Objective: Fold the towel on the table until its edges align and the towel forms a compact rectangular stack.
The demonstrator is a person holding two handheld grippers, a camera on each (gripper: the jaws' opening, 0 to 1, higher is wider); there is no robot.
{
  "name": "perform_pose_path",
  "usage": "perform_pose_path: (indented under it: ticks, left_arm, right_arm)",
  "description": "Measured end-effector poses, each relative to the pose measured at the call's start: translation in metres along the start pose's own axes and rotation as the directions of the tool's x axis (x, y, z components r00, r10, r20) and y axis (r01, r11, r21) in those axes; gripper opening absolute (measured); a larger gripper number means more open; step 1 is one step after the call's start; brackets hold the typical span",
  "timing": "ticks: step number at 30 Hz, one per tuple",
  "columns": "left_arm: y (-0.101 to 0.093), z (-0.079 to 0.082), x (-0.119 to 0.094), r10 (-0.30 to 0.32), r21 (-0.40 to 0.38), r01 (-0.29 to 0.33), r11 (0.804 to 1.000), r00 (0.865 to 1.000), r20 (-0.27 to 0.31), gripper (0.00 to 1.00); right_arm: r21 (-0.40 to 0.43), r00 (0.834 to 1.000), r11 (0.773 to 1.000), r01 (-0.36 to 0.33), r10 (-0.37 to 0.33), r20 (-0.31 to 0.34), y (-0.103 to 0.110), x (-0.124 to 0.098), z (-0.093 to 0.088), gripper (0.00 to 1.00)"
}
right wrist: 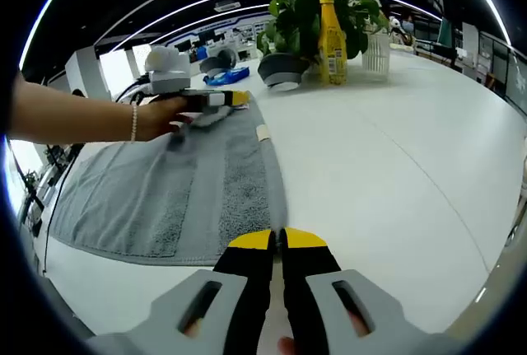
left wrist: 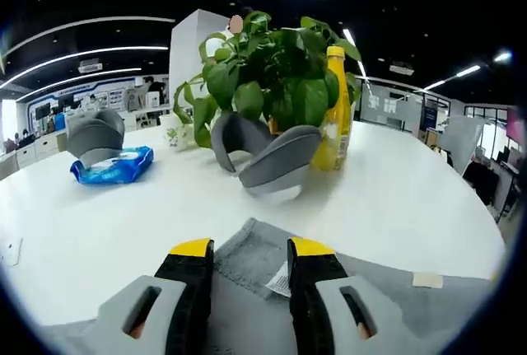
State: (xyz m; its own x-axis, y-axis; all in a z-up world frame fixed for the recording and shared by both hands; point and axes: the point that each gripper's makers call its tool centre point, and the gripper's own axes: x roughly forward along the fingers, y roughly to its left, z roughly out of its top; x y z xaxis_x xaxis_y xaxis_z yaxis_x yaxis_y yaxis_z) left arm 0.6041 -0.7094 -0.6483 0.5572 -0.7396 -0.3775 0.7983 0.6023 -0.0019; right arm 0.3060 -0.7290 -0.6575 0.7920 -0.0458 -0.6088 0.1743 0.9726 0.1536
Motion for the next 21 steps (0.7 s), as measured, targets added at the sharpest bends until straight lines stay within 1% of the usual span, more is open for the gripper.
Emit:
perform_pose_path:
  ticks: [1, 2, 6, 9, 11, 12, 14, 16, 17, 18, 19, 20, 21]
  left_arm:
    - [0.0, -0.002, 0.0, 0.0, 0.001, 0.0, 1.0, 1.0, -0.005, 0.35]
    - [0.0, 0.0, 0.0, 0.002, 0.008, -0.002, 1.0, 1.0, 0.005, 0.34]
    - [0.002, 0.001, 0.002, 0.008, 0.01, -0.008, 1.0, 1.0, 0.011, 0.31]
    - [0.0, 0.0, 0.001, 0.0, 0.035, -0.001, 0.999, 1.0, 0.006, 0.2]
    - [-0.004, 0.0, 0.002, -0.022, 0.058, 0.021, 0.998, 1.0, 0.006, 0.15]
    - [-0.008, 0.0, 0.002, -0.042, 0.08, 0.042, 0.996, 0.999, 0.004, 0.12]
    - [-0.008, -0.001, 0.001, -0.045, 0.097, 0.046, 0.994, 0.999, -0.007, 0.06]
    - [-0.008, -0.001, -0.001, -0.048, 0.106, 0.049, 0.993, 0.999, -0.016, 0.04]
    - [-0.008, 0.0, -0.002, -0.05, 0.119, 0.052, 0.992, 0.999, -0.018, 0.04]
    - [-0.008, 0.002, -0.004, -0.05, 0.118, 0.051, 0.992, 0.999, -0.016, 0.04]
    - [-0.007, 0.005, -0.006, -0.05, 0.11, 0.051, 0.993, 0.999, -0.009, 0.04]
    - [-0.007, 0.009, -0.007, -0.048, 0.088, 0.048, 0.995, 0.999, 0.004, 0.04]
    - [-0.006, 0.013, -0.009, -0.047, 0.064, 0.045, 0.997, 0.999, 0.016, 0.04]
  right_arm:
    - [-0.002, 1.0, 1.0, 0.0, 0.0, 0.0, 0.0, 0.0, 0.0, 0.01]
    - [-0.003, 1.0, 1.0, 0.0, 0.0, 0.0, 0.0, 0.0, 0.0, 0.01]
    - [-0.001, 1.0, 1.0, 0.0, 0.0, -0.001, 0.0, 0.0, 0.0, 0.01]
    - [-0.004, 1.0, 1.0, 0.0, 0.0, -0.002, 0.001, 0.0, 0.0, 0.01]
    - [-0.01, 1.0, 1.0, 0.002, -0.002, -0.002, 0.001, 0.0, 0.0, 0.01]
    - [-0.014, 1.0, 1.0, 0.001, -0.001, -0.004, 0.002, 0.0, -0.001, 0.01]
    - [-0.02, 1.0, 1.0, 0.002, -0.002, -0.008, 0.002, 0.0, -0.001, 0.0]
    - [-0.03, 1.0, 1.0, 0.004, -0.004, -0.009, 0.003, -0.001, 0.0, 0.0]
    - [-0.016, 1.0, 1.0, 0.004, -0.004, -0.015, 0.003, -0.001, 0.0, 0.0]
    - [0.018, 1.0, 1.0, -0.002, 0.003, -0.024, 0.005, -0.001, -0.001, 0.0]
    - [0.029, 1.0, 1.0, -0.011, 0.012, -0.027, 0.005, -0.001, 0.0, 0.0]
    - [0.022, 1.0, 1.0, -0.008, 0.008, -0.022, 0.004, -0.003, 0.002, 0.0]
    - [0.02, 1.0, 1.0, -0.005, 0.006, -0.002, 0.004, -0.005, 0.006, 0.0]
